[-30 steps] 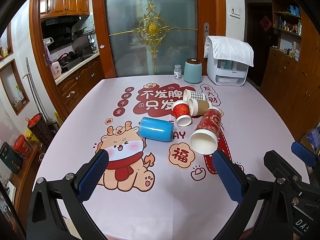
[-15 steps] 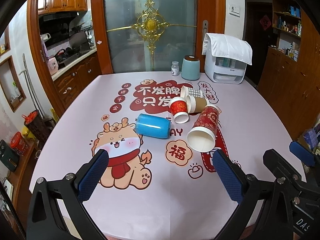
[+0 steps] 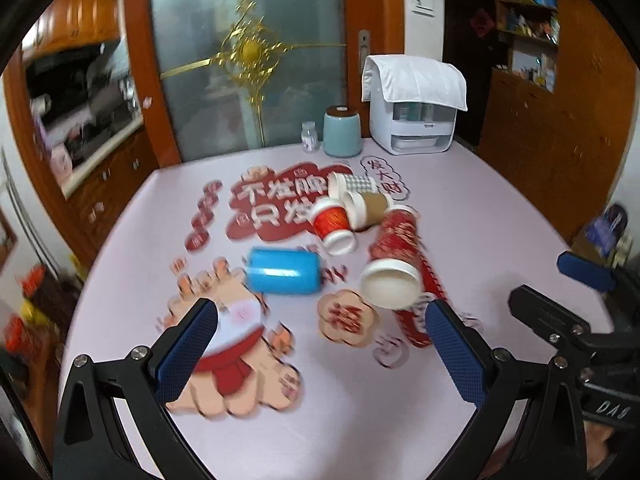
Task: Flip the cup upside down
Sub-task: 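Move the left gripper down toward the blue cup lying on its side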
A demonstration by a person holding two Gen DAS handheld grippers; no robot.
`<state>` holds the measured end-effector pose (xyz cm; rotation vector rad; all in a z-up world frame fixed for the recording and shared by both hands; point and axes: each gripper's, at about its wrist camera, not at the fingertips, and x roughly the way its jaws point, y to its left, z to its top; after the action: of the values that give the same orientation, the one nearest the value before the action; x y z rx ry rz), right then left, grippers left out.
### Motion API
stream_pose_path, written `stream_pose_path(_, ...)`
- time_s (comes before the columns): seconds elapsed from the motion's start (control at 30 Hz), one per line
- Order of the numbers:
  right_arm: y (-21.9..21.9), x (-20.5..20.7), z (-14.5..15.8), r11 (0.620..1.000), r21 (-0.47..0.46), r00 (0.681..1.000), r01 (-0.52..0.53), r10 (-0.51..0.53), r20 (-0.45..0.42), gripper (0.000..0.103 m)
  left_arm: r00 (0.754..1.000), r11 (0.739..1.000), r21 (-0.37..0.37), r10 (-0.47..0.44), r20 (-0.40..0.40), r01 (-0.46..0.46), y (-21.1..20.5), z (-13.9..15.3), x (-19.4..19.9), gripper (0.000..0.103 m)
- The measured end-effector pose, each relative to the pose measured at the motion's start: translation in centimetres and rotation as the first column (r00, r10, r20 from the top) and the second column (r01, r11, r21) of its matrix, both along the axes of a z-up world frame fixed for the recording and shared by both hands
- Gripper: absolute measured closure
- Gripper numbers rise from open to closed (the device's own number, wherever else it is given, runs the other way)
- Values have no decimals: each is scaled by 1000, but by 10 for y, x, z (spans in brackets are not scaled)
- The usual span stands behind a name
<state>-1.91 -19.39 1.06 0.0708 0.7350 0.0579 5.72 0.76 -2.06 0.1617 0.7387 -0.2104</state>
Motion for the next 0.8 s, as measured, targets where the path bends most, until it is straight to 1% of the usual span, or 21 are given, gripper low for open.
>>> stream_pose_path(0.1,1,21,-6,1000,1,999,-8,8,-33,16,998,992,123,-30,57,23,-2,-1,18,1)
stream_pose_path(0.13,1,28,-9,1000,1,999,-10,10,-47,16,997,985,169,-47,67,35,-2,-4,25,1)
stream_pose_path(0.17,0,38,-11,1000,5,998,-11,12,-61,16,996,980,193,-60,67,46,-2,-6,32,1)
stream_pose_path(0.27,0,63,-20,999,33,995,-12,16,-103,17,994,967,239,-105,42,92,0,-15,51,1)
stream_pose_path(0.33,1,79,-27,999,47,992,-4,10,-128,17,990,957,257,-142,24,131,3,-23,60,1)
stream_pose_path(0.4,1,94,-34,998,63,989,2,7,-151,21,984,943,286,-181,3,172,5,-33,71,1)
stream_pose_path(0.53,0,128,-56,995,90,979,32,-13,-203,27,964,898,353,-262,-52,263,5,-57,89,1)
stream_pose_path(0.63,-2,154,-74,990,125,970,59,-27,-240,33,953,873,385,-286,-96,300,4,-73,104,1)
stream_pose_path(0.7,-3,168,-84,988,130,965,79,-43,-260,36,947,857,402,-296,-128,323,2,-84,117,1)
stream_pose_path(0.77,-6,180,-95,985,137,956,109,-66,-286,40,935,839,412,-317,-160,355,1,-94,128,1)
stream_pose_path(0.8,-9,185,-100,982,146,952,121,-74,-297,40,929,830,418,-326,-175,370,-1,-98,133,1)
